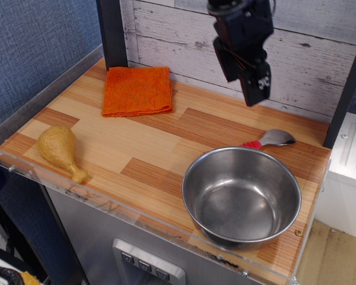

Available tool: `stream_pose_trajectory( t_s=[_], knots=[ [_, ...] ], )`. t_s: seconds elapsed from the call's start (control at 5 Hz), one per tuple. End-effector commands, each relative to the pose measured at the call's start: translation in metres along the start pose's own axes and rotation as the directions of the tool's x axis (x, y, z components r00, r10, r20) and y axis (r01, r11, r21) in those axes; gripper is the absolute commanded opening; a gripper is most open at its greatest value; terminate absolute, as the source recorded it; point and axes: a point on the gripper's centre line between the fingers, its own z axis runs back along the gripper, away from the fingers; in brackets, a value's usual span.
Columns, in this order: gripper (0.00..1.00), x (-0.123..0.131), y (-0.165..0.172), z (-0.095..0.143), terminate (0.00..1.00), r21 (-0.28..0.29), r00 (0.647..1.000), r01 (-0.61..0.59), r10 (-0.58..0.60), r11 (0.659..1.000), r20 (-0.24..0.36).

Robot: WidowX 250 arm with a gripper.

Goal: Pick up the red spoon and place it behind the chicken

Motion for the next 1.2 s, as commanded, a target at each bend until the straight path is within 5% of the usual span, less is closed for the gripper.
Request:
stream_pose_trajectory(
  t_s=[0.0,0.4,0.8,1.0],
  knots=[
    [1.0,0.015,-0.019,-0.027,0.0,0.042,1.0,-0.006,0.005,0.999,0.011],
    [1.0,0.017,-0.024,-0.059,0.0,0.119,0.99,-0.143,0.144,0.983,0.001],
    [1.0,0.011,-0.026,-0.083,0.0,0.108,0.984,-0.167,0.172,0.98,-0.041],
    [0.0,0.012,-0.026,-0.089,0.0,0.097,0.985,-0.159,0.165,0.982,-0.056]
  ],
)
